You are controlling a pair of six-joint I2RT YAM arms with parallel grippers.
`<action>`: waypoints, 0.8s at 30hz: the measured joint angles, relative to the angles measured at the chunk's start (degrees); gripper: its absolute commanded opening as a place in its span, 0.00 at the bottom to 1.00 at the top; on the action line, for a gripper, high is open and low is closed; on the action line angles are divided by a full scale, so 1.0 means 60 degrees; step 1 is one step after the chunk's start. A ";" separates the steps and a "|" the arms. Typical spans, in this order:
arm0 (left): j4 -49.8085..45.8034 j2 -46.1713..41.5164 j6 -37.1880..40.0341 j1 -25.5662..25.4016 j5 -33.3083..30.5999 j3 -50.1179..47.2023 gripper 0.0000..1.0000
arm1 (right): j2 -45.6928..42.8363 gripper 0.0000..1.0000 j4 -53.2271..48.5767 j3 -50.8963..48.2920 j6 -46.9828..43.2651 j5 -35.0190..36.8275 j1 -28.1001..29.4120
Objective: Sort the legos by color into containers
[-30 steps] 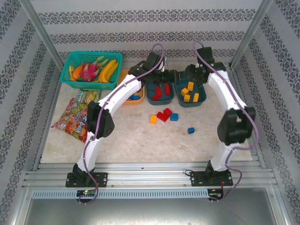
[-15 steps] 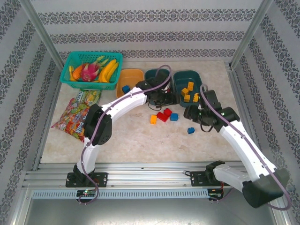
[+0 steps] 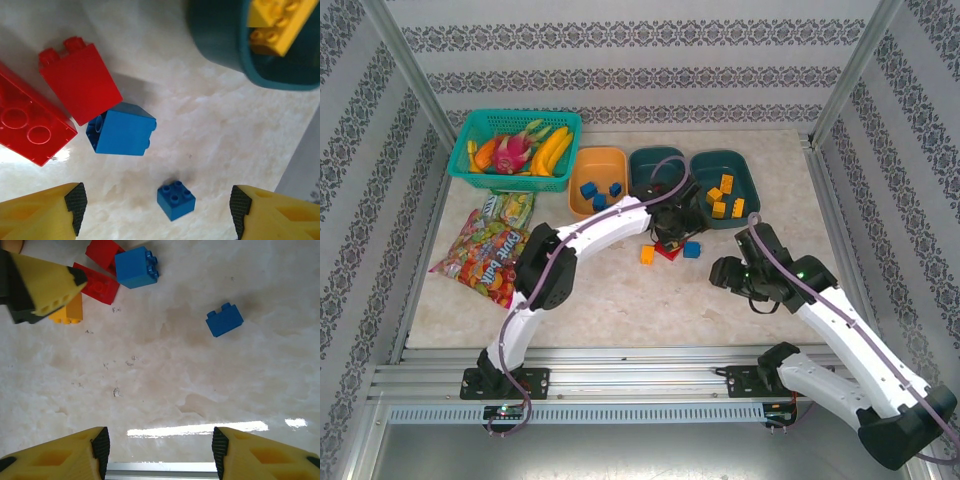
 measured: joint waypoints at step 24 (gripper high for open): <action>-0.1118 0.2266 -0.6645 -0.0437 -0.1286 0.2291 0.77 | -0.0747 0.63 -0.0667 0.0000 -0.0503 -0.0018 -0.0470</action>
